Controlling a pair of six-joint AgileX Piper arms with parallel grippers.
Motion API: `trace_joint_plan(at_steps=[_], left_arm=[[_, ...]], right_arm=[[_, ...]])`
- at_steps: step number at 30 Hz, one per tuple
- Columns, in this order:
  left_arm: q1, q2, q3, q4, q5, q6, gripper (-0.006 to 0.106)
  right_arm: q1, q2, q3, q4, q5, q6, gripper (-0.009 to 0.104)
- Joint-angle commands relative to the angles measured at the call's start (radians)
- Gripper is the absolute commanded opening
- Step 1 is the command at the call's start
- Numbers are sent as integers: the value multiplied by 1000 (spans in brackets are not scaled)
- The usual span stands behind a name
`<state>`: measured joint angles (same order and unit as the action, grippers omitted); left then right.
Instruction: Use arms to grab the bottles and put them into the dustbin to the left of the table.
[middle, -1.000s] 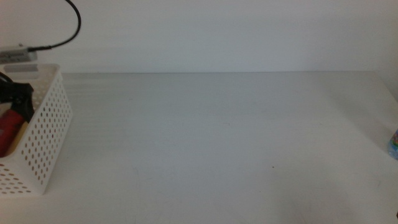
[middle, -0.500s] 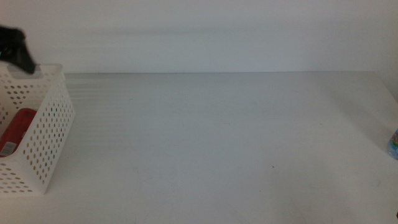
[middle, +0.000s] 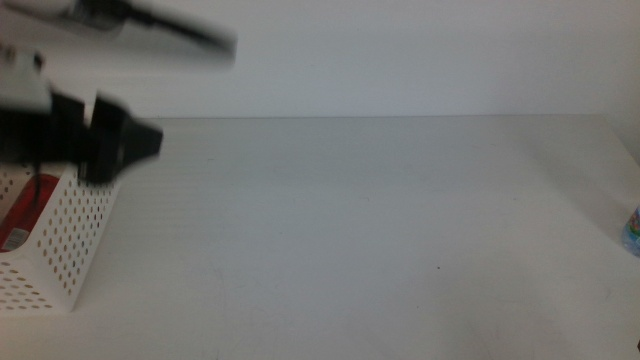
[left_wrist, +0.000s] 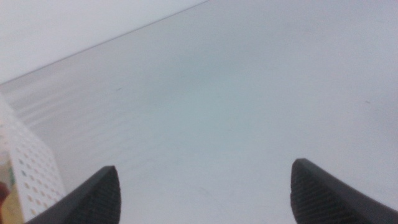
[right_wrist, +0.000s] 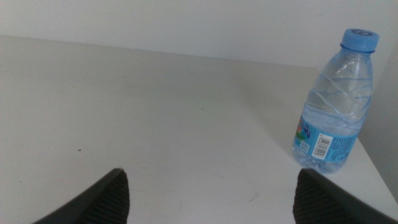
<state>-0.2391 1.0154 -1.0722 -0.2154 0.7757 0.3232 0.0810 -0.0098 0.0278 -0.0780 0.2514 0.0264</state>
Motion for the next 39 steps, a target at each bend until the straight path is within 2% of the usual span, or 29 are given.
trace_joint_plan(at_steps=[1,5,11,22,34,39], left_arm=[[-45,-100,81,-20,-130,-7,90],[-95,-232,246,-20,-243,-5,90],[-101,-375,411,-31,-240,-47,90],[-101,-449,459,-24,-236,-61,90],[-251,-510,561,184,-246,-341,90],[-289,-510,563,199,-248,-354,90]], right_arm=[[-5,-27,-8,-6,-73,-13,77],[-5,-27,-8,-6,-73,-13,77],[-5,-27,-8,-6,-73,-13,77],[-5,-27,-8,-6,-73,-13,77],[-5,-27,-8,-6,-73,-13,77],[-5,-27,-8,-6,-73,-13,77]])
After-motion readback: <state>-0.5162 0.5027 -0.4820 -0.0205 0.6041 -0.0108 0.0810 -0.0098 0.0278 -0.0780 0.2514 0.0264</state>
